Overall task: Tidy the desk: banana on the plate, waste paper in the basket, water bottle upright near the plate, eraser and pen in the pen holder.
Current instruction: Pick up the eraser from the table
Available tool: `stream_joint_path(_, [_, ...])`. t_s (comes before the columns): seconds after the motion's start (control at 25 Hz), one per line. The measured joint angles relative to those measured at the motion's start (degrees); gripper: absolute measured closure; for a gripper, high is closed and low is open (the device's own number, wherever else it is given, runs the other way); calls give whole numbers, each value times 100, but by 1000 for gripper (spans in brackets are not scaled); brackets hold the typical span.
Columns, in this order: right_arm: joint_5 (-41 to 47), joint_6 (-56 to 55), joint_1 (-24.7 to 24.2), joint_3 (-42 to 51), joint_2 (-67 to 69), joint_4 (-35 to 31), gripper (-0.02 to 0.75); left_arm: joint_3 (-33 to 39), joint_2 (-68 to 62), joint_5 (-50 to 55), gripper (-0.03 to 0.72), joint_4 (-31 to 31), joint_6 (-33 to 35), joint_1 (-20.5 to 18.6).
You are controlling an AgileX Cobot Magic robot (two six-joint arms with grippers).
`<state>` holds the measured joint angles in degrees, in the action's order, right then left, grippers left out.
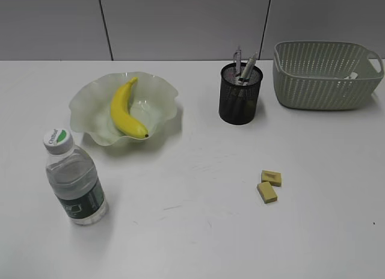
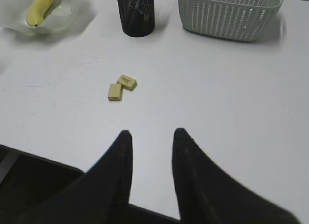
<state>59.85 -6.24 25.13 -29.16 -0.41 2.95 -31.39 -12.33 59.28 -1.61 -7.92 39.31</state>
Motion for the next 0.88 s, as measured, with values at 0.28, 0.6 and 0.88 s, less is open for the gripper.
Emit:
stream_joint_path(0.28, [-10, 0, 0, -5, 19, 0, 501, 50, 554, 136, 453, -417, -545, -236])
stream_joint_path(0.6, [-1522, 408, 0, -171, 2265, -196, 501, 50, 1187, 157, 453, -452, -565, -397])
stream_joint_path(0.88, [-2571, 468, 0, -861, 6349, -405, 442, 50, 1261, 163, 453, -447, -560, -630])
